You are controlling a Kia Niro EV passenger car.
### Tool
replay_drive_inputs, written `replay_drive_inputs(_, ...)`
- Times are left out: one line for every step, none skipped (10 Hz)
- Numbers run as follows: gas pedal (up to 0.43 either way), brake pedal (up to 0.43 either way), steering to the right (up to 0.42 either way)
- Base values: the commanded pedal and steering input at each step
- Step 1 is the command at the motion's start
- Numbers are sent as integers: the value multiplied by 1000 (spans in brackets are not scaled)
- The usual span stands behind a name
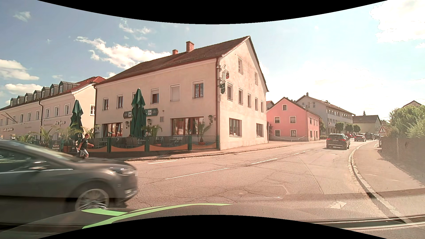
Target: Follow the waypoints while adhering to traffic rules and regulations
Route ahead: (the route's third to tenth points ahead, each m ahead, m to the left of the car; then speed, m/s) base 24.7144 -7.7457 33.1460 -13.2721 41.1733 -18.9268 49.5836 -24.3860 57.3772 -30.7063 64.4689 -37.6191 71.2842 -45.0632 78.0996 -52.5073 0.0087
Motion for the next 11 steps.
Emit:
replay_drive_inputs(0,287,166)
replay_drive_inputs(0,287,167)
replay_drive_inputs(0,287,167)
replay_drive_inputs(0,287,167)
replay_drive_inputs(0,287,168)
replay_drive_inputs(0,287,168)
replay_drive_inputs(0,287,169)
replay_drive_inputs(0,287,170)
replay_drive_inputs(0,287,169)
replay_drive_inputs(0,287,170)
replay_drive_inputs(0,287,170)
